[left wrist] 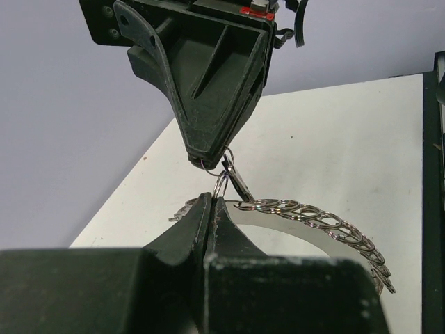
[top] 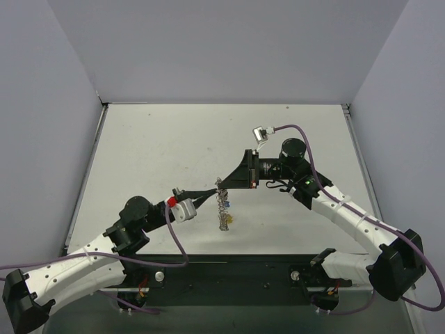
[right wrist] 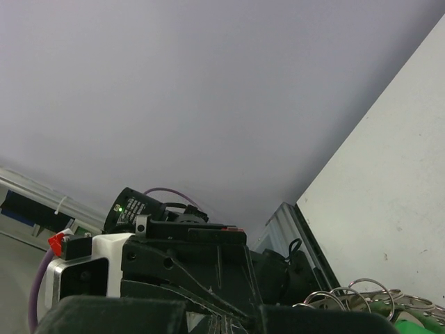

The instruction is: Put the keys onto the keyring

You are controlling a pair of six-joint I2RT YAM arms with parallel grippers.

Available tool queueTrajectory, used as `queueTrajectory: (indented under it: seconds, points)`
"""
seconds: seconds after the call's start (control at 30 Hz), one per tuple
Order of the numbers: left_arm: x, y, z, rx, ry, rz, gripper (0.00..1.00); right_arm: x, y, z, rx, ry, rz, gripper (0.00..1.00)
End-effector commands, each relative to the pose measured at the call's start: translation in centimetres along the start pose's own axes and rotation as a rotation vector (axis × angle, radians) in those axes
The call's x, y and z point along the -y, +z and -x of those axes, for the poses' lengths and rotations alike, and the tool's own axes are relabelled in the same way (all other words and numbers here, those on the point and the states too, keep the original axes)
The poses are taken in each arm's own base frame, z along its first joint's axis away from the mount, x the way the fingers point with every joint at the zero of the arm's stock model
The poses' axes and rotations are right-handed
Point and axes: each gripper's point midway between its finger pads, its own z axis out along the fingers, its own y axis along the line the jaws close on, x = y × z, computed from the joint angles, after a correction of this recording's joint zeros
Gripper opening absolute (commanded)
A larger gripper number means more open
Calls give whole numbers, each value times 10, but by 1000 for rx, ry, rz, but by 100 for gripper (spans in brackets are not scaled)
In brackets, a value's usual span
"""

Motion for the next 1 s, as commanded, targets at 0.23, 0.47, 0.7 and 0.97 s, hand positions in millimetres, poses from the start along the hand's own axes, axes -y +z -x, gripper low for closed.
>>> queueTrajectory:
  seconds: [0.23, 0.47, 0.7, 0.97]
  points:
    - [-29, 1, 2, -90, -13, 170, 0, -23, -2, 2, -13, -66, 65, 0]
    - [-37, 10, 6, -153, -31, 229, 0, -18, -1, 0, -27, -118, -30, 0]
    - [-40, 18, 10, -174, -54, 260, 0, -6, -2, 0, -25, -126, -136, 0]
    - [-53, 26, 28, -85, -94, 363, 0, -9, -6, 12, 11, -204, -239, 0]
